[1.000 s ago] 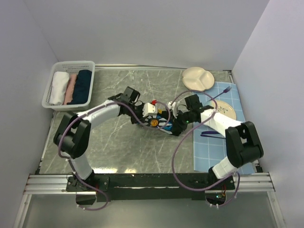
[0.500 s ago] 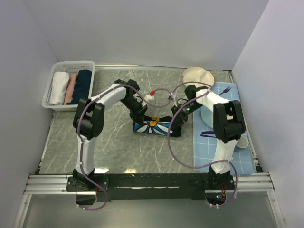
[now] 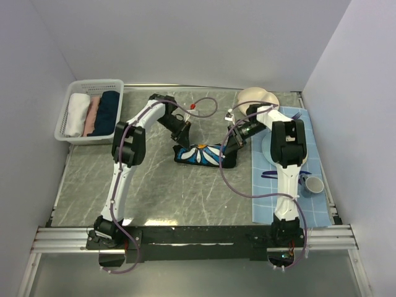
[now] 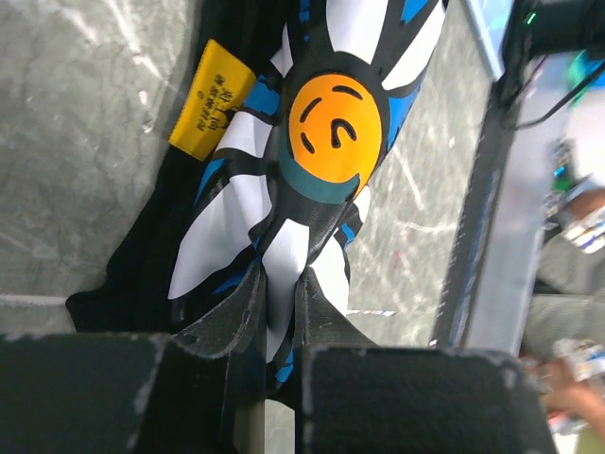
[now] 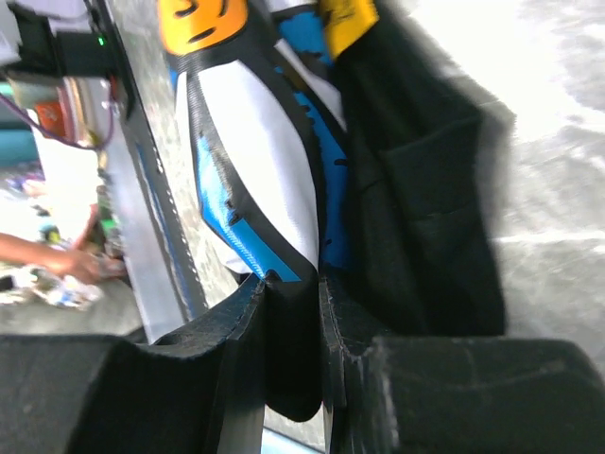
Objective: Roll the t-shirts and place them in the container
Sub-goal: Roll the T-shirt to the center of the board.
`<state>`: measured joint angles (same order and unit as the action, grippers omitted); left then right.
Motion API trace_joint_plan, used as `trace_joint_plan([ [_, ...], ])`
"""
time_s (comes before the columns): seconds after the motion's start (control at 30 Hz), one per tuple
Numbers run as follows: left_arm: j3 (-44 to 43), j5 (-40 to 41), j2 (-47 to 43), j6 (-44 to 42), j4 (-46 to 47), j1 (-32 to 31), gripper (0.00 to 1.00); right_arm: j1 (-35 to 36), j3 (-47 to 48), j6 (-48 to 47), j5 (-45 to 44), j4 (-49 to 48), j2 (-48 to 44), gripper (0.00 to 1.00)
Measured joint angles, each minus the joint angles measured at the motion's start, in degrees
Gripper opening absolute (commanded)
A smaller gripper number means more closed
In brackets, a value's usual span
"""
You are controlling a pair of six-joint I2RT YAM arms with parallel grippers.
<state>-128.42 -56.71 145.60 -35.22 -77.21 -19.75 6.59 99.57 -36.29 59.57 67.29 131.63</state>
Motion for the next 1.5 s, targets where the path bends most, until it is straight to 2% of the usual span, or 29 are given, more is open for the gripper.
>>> trace_joint_plan([
  [0.1, 1.42, -1.73, 0.13, 3.54, 1.9, 0.87, 0.12, -0.09, 0.66, 3.39, -0.04, -1.07, 0.81, 0.32],
  [0.13, 2.14, -2.4, 0.13, 5.18, 2.93, 1.2, 0.12, -0.11, 0.68, 4.92, -0.17, -1.99, 0.81, 0.37],
  [0.2, 3.72, -3.48, 0.13, 8.33, 5.25, 1.79, 0.12, -0.15, 0.68, 7.3, -0.44, -4.07, 0.74, 0.4],
  [0.27, 4.61, -4.28, 0.17, 11.13, 6.73, 2.23, 0.12, -0.28, 0.59, 8.72, -0.79, -6.32, 0.35, 0.54],
  [0.3, 4.59, -4.42, 0.31, 12.31, 7.1, 2.38, 0.12, -0.46, 0.2, 9.35, -1.16, -7.89, -0.31, 0.65],
  [0.43, 4.0, -4.28, 0.72, 14.45, 7.5, 2.51, 0.13, -1.53, -10.78, 11.89, -5.27, -22.23, -10.69, 0.8],
  [0.47, 4.0, -4.13, 0.76, 14.73, 7.56, 2.51, 0.13, -1.7, -14.86, 12.2, -7.02, -25.94, -15.52, 1.0],
  [0.67, 2.99, -4.37, 1.84, 15.69, 7.26, 2.45, 0.14, 0.39, -30.38, 7.82, -15.28, -43.89, -40.61, 1.0],
  [0.77, 2.91, -4.9, 2.21, 16.35, 7.21, 2.43, 0.15, 7.52, -40.59, 1.46, -20.55, -53.16, -49.7, 1.0],
  [0.83, 2.91, -4.98, 2.32, 16.74, 7.3, 2.43, 0.16, 12.26, -46.14, -2.82, -23.08, -57.2, -52.13, 1.0],
  [0.97, 2.93, -4.96, 2.38, 17.07, 7.34, 2.4, 0.18, 17.75, -52.83, -10.86, -26.97, -60.46, -51.15, 1.0],
  [1.3, 2.95, -4.9, 2.51, 16.94, 7.34, 2.4, 0.24, 18.08, -53.51, -26.43, -32.41, -66.77, -43.28, 1.0],
  [1.47, 2.23, -5.62, 3.54, 16.94, 6.58, 2.51, 0.27, 18.08, -52.7, -32.94, -33.14, -66.73, -40.02, 1.0],
  [1.5, 2.05, -5.79, 3.74, 16.94, 6.36, 2.58, 0.31, 18.08, -52.15, -34.07, -33.38, -66.75, -39.12, 1.0],
])
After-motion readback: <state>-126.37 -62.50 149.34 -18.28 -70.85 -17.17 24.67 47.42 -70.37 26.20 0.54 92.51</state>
